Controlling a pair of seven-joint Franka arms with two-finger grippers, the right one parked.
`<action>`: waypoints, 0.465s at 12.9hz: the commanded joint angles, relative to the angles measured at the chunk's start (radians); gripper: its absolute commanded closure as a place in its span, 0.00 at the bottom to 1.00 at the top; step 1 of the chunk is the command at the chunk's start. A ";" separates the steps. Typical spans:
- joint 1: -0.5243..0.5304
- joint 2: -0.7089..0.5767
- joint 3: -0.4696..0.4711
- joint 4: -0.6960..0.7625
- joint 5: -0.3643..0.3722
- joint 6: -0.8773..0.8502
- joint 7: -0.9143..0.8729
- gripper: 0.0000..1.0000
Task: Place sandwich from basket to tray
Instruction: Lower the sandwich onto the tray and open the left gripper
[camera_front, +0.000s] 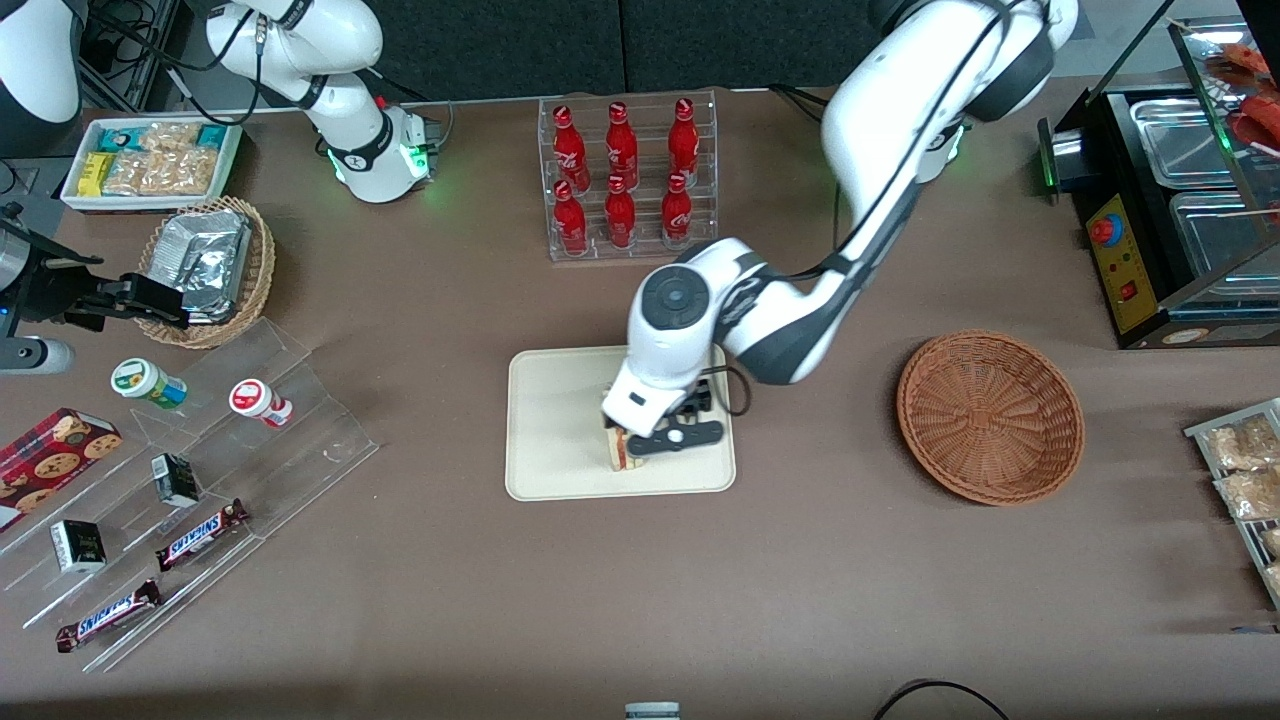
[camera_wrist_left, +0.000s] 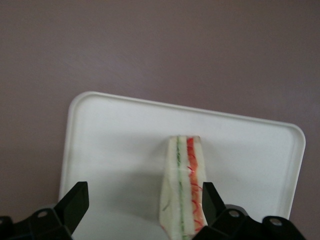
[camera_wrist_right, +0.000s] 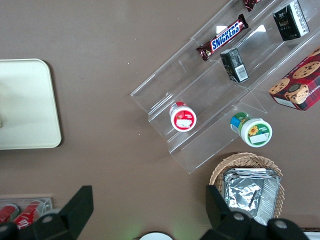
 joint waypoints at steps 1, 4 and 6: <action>0.101 -0.158 -0.029 -0.165 -0.066 -0.004 0.113 0.00; 0.212 -0.315 -0.030 -0.354 -0.105 -0.006 0.271 0.00; 0.295 -0.399 -0.030 -0.451 -0.175 -0.006 0.412 0.00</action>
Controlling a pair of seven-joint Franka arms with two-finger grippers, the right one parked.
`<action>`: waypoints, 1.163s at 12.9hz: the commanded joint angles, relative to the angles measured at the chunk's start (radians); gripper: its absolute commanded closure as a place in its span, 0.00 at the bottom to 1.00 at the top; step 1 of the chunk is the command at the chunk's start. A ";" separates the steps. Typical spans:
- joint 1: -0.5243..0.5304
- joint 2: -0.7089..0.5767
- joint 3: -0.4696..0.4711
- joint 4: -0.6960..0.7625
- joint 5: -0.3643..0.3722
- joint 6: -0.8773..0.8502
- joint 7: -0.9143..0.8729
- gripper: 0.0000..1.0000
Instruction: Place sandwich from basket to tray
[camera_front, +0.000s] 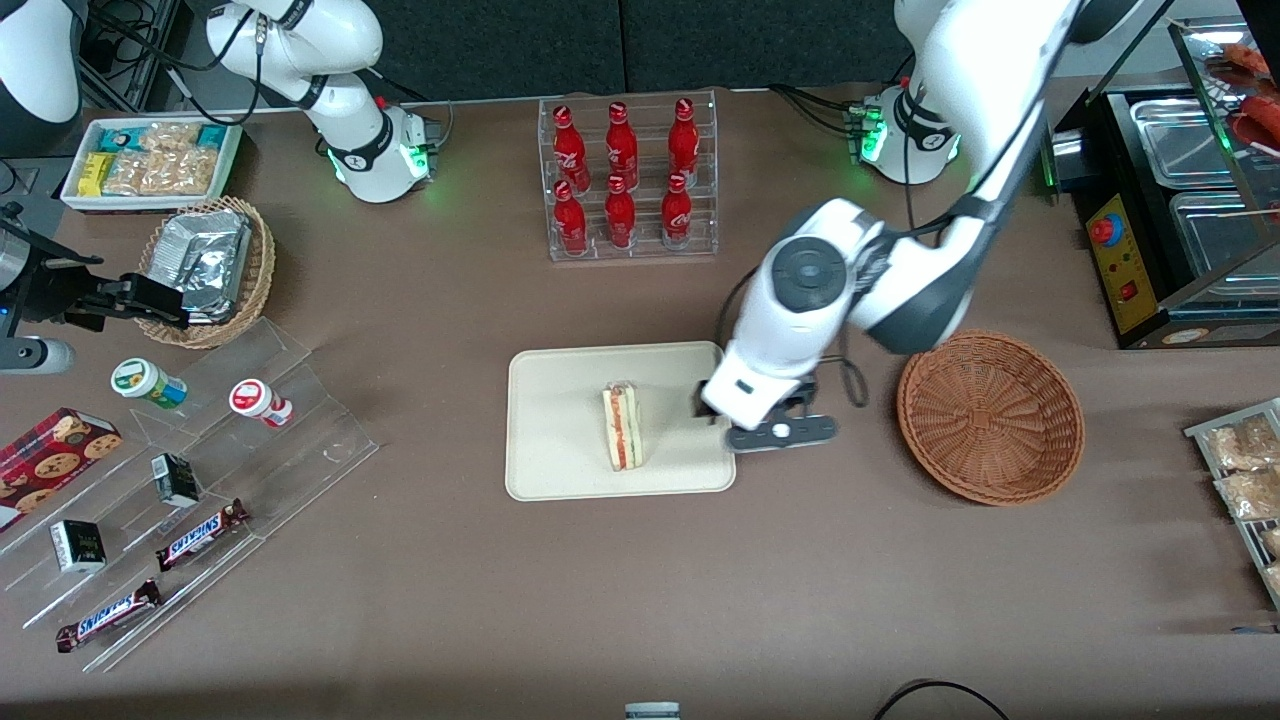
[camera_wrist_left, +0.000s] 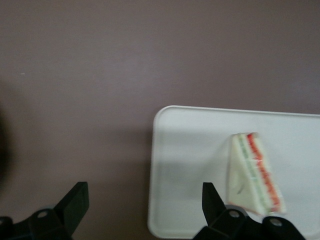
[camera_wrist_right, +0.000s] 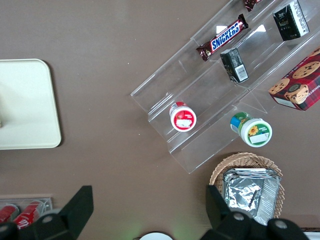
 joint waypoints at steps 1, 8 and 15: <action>0.132 -0.160 -0.013 -0.195 -0.091 0.010 0.177 0.00; 0.480 -0.471 -0.006 -0.432 -0.273 -0.132 0.667 0.00; 0.555 -0.619 0.043 -0.340 -0.275 -0.310 0.686 0.00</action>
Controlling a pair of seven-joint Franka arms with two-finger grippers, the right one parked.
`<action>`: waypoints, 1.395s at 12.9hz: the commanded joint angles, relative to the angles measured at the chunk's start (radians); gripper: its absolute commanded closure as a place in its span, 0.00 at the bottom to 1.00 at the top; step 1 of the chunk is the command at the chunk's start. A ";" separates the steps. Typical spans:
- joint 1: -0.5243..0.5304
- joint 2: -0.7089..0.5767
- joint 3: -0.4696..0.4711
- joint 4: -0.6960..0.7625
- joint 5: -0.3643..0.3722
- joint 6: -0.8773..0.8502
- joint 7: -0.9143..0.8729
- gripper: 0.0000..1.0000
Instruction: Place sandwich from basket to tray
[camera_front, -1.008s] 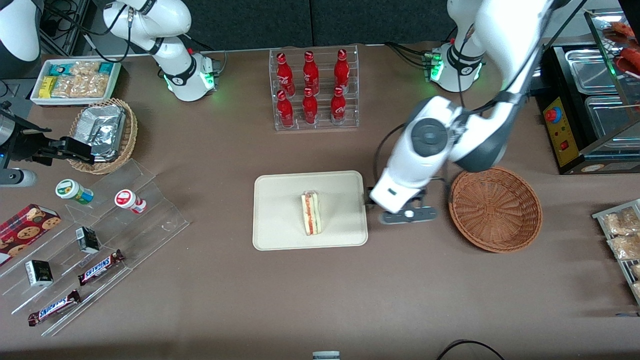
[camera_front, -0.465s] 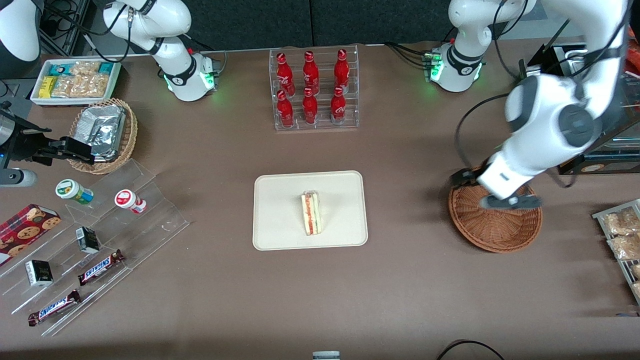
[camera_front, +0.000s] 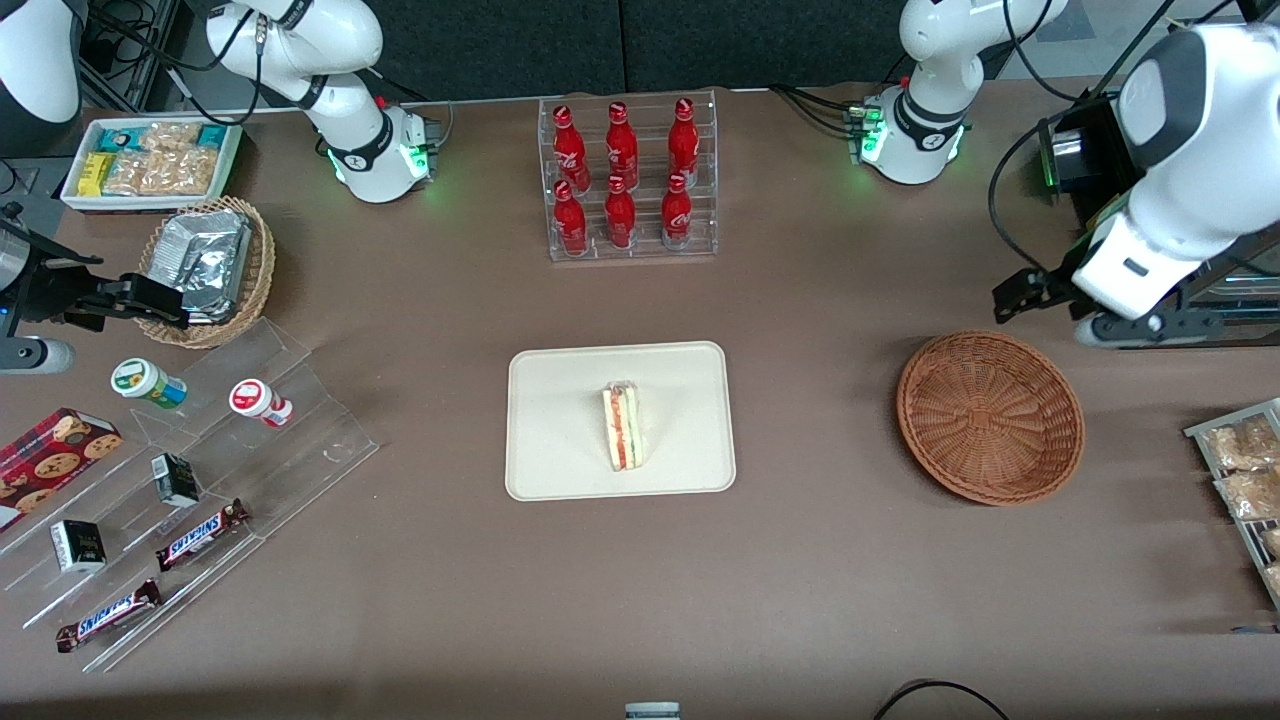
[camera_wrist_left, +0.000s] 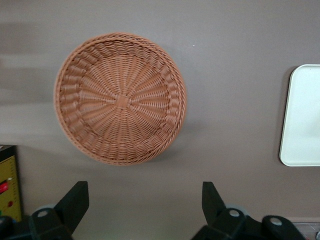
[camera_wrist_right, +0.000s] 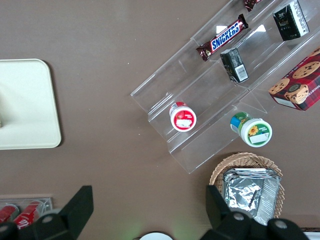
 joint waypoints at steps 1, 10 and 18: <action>0.014 -0.015 0.021 0.095 -0.021 -0.093 0.041 0.00; -0.201 0.025 0.214 0.251 -0.008 -0.164 0.027 0.00; -0.435 0.040 0.454 0.275 0.002 -0.165 0.033 0.00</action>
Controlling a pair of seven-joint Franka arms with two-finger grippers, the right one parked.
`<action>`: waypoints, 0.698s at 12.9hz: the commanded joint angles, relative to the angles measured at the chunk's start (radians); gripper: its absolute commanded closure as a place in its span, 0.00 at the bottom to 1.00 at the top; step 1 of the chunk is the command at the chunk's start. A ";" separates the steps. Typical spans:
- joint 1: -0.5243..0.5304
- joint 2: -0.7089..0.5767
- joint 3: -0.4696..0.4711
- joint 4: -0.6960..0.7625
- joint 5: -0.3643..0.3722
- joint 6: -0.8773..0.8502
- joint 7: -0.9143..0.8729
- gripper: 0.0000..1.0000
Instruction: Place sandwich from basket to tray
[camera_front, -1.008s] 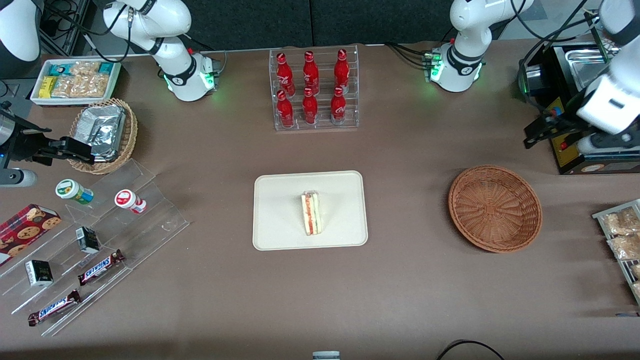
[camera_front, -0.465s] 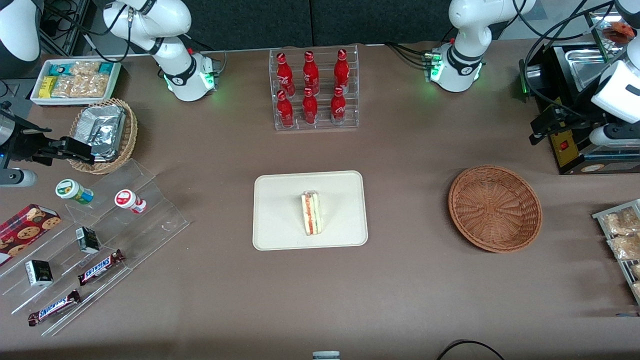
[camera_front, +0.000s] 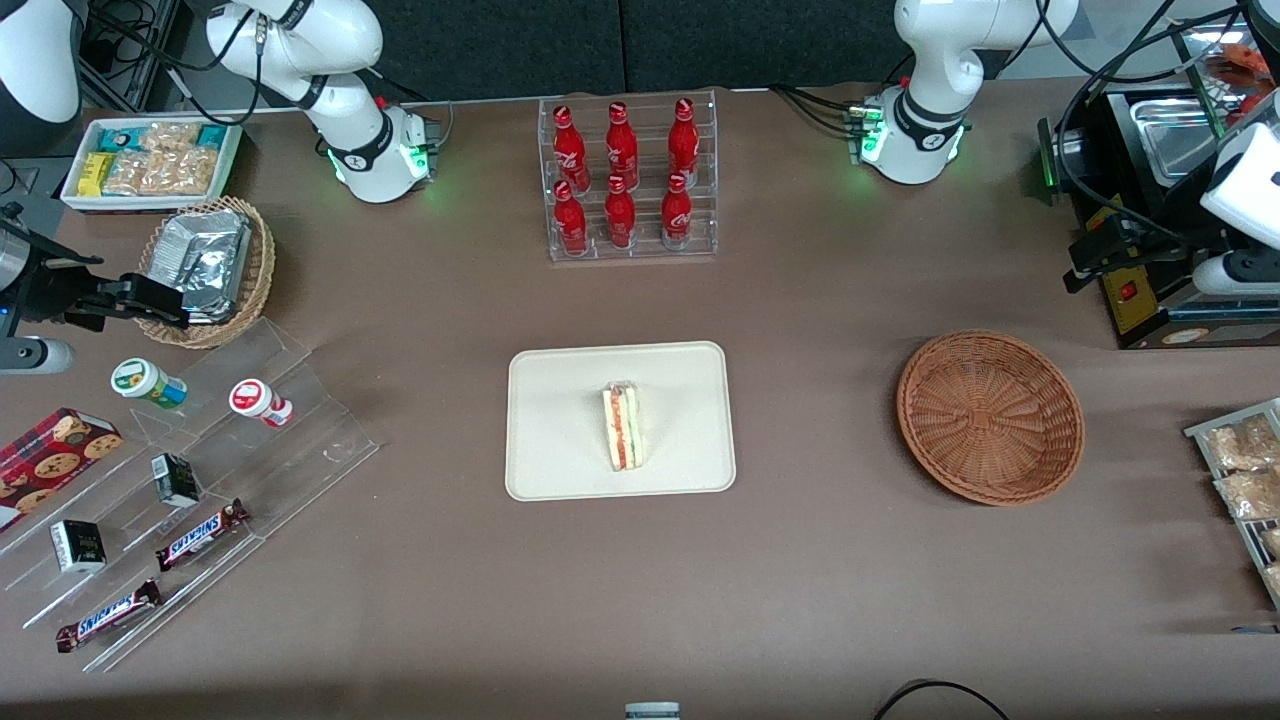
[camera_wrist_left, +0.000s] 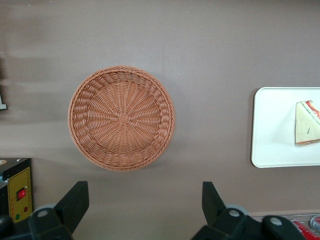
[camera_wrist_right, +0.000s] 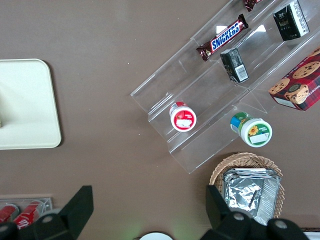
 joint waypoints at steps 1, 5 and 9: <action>-0.016 0.007 0.015 0.033 0.007 -0.029 0.010 0.00; -0.024 0.010 -0.014 0.070 0.066 -0.068 0.008 0.00; -0.021 0.010 -0.012 0.082 0.070 -0.073 0.013 0.00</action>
